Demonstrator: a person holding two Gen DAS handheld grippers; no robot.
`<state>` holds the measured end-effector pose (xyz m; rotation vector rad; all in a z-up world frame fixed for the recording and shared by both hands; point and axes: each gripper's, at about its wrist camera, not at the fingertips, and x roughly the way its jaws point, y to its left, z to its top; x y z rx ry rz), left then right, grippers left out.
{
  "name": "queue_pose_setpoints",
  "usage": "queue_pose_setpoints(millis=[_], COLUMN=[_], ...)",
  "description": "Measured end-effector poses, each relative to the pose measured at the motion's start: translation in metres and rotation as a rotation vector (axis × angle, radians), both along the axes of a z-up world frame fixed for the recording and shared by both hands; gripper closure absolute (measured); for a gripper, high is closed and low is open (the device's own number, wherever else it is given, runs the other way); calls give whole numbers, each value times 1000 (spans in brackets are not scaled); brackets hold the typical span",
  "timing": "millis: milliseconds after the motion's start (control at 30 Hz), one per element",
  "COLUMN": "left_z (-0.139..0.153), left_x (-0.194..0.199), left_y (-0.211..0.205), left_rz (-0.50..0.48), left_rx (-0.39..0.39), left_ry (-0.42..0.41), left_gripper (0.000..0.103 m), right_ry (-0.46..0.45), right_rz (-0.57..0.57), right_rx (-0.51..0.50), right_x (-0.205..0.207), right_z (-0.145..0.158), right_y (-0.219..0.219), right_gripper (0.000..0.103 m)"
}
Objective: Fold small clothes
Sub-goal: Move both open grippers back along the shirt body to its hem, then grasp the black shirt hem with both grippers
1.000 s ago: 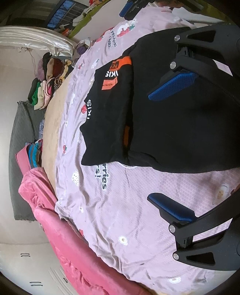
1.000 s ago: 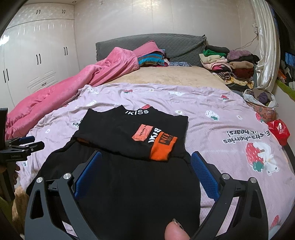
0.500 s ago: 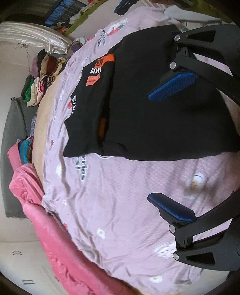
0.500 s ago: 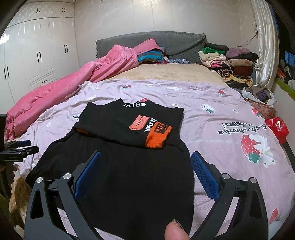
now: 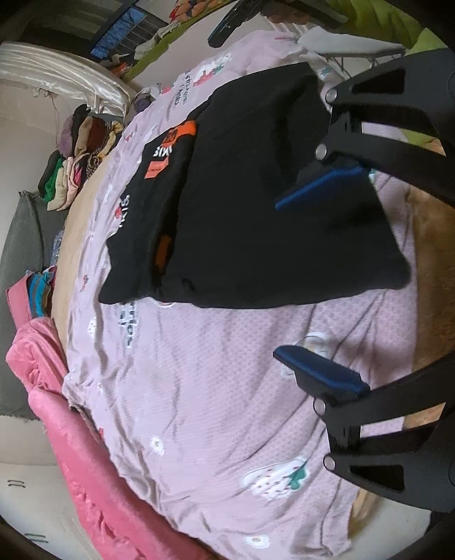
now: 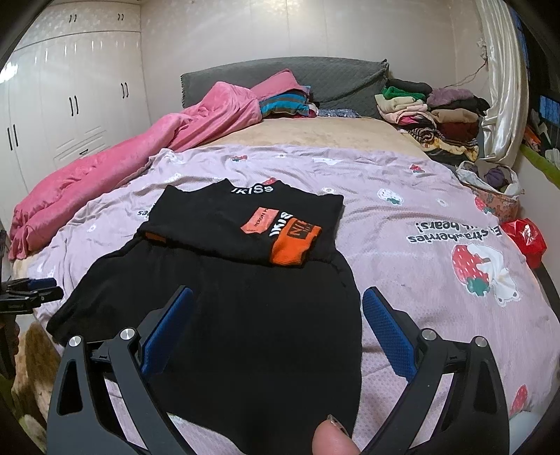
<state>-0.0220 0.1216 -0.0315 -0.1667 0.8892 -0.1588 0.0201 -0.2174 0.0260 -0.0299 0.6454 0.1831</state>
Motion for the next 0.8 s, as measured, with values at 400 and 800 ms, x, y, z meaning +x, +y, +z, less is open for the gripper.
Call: queue_pose_setpoints(millis=[400, 800], left_z=[-27, -40], left_x=[-9, -4], left_y=[-15, -14], left_rz=[-61, -32], left_rx=[-56, -52], left_ry=[93, 131], left_gripper=[52, 52], right_ry=[43, 182], right_rz=[-18, -15], right_rx=[-14, -4], right_x=[-13, -34], right_z=[-14, -52], right_y=[-13, -35], right_gripper=[7, 7])
